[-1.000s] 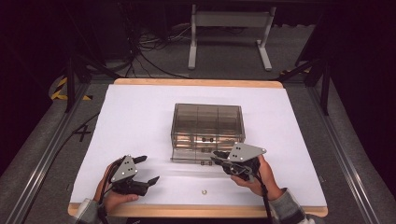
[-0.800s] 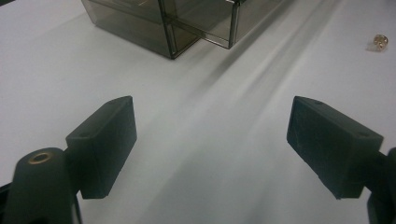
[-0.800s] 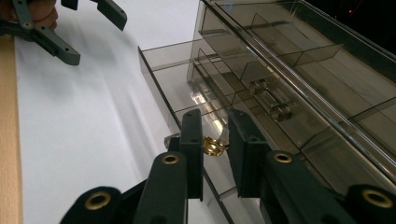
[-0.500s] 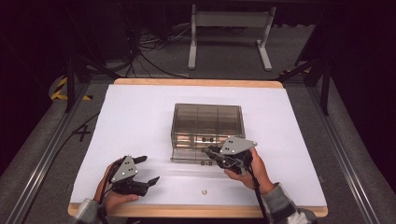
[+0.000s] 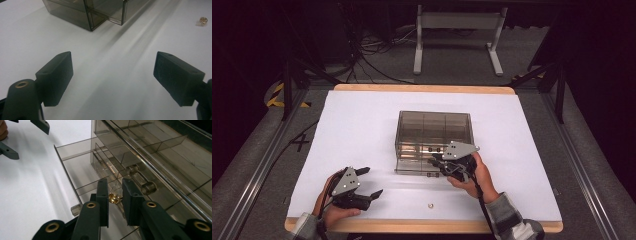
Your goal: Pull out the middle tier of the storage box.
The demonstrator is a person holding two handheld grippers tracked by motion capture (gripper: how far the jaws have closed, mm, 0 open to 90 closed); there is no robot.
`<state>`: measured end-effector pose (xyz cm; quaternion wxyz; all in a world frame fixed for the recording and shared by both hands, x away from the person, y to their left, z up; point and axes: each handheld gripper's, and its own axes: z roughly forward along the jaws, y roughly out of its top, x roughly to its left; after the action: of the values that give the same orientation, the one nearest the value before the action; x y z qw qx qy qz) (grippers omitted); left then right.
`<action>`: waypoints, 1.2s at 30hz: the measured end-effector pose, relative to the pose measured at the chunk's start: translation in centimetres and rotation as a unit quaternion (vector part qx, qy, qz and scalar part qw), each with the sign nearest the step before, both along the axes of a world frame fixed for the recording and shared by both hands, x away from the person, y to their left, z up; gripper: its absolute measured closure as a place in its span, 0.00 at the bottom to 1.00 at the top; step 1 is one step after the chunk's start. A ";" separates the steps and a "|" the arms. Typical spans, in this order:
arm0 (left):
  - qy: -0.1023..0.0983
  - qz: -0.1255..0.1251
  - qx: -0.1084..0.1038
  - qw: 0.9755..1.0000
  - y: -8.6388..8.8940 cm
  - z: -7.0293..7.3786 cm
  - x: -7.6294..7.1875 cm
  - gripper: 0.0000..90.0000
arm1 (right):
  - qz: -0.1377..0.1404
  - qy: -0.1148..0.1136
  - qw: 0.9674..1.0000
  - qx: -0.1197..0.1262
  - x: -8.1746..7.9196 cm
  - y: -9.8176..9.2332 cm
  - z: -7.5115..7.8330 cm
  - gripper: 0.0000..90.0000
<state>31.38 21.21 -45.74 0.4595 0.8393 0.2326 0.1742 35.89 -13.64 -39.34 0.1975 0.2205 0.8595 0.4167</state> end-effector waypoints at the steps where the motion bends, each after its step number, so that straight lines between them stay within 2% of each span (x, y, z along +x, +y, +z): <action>1: 0.000 0.000 0.000 1.000 0.0 0.0 0.0 0.18 | -0.001 0.001 1.000 -0.001 0.0 0.0 0.0 0.86; 9: -0.001 0.000 0.002 1.000 0.0 0.0 0.0 0.18 | 0.002 0.010 1.000 -0.013 0.1 0.3 -0.7 0.86; 11: -0.001 0.001 0.004 1.000 -0.1 0.0 0.0 0.18 | 0.001 0.018 1.000 -0.008 0.1 0.2 -0.9 0.86; 36: 0.000 -0.001 0.012 1.000 -0.2 -0.1 0.0 0.17 | -0.012 0.027 1.000 -0.009 0.4 0.0 -1.5 0.85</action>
<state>31.40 20.97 -45.80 0.4498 0.8447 0.2299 0.1769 36.27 -13.68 -40.80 0.1814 0.2399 0.8657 0.4002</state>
